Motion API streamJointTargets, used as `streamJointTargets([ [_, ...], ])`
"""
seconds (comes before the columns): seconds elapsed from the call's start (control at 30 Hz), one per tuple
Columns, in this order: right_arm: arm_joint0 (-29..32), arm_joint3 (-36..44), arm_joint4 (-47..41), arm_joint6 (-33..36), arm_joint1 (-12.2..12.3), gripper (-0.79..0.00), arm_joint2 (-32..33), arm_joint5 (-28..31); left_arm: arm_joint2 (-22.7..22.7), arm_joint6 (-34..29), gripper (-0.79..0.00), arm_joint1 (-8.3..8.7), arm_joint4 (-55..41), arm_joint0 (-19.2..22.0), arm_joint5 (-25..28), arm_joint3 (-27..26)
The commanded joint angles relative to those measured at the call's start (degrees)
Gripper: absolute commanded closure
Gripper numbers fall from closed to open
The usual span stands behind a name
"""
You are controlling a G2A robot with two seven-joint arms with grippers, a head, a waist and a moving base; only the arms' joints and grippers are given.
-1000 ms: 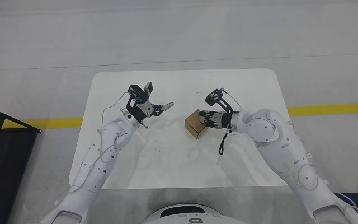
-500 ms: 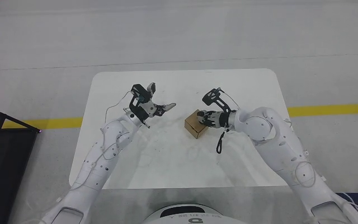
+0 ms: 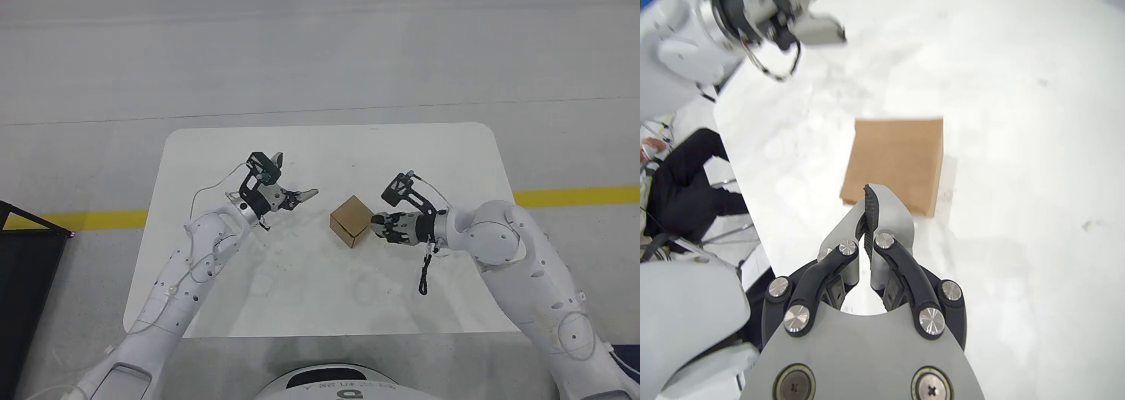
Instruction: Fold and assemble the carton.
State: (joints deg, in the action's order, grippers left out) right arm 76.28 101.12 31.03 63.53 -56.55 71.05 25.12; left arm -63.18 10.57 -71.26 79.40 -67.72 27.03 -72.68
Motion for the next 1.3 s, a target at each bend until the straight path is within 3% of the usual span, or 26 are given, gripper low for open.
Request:
streamJointTargets([
  [0.0, -0.9, 0.0, 1.8, 5.0, 0.1, 0.0, -1.2, -0.4, 0.3, -0.5, -0.785, -0.06, 0.5, 0.3, -0.6, 0.3],
  [0.2, -6.2, -3.1, 4.3, 7.4, -0.9, 0.0, -8.0, -4.7, 0.8, -1.6, -0.785, -0.2, 1.2, 0.9, -1.3, 0.8],
  [0.37, -12.6, -11.0, -4.6, 0.6, -3.0, 0.0, -12.4, -5.9, 0.9, -2.5, -0.785, -0.19, 2.1, 0.9, -2.4, 1.2],
  [0.53, -16.3, -16.0, -4.7, -4.1, -4.1, 0.0, -14.5, -8.8, 0.5, -3.2, -0.785, 0.17, 3.5, 0.3, -1.1, 1.2],
  [0.77, -12.6, -12.4, -3.9, -5.9, -2.8, 0.0, -10.4, -7.3, 0.4, -5.4, -0.785, 1.28, 7.4, -0.8, 7.1, -0.1],
  [1.17, -3.2, -3.5, -2.9, -6.9, -0.2, 0.0, -1.0, -6.5, 6.6, -9.6, -0.785, -0.25, 8.2, 3.1, 6.6, 1.4],
  [1.27, -1.2, -1.8, -3.1, -7.2, 0.3, 0.0, 1.0, -6.1, 6.4, -9.0, -0.785, -0.31, 7.4, 3.6, 6.3, 2.3],
])
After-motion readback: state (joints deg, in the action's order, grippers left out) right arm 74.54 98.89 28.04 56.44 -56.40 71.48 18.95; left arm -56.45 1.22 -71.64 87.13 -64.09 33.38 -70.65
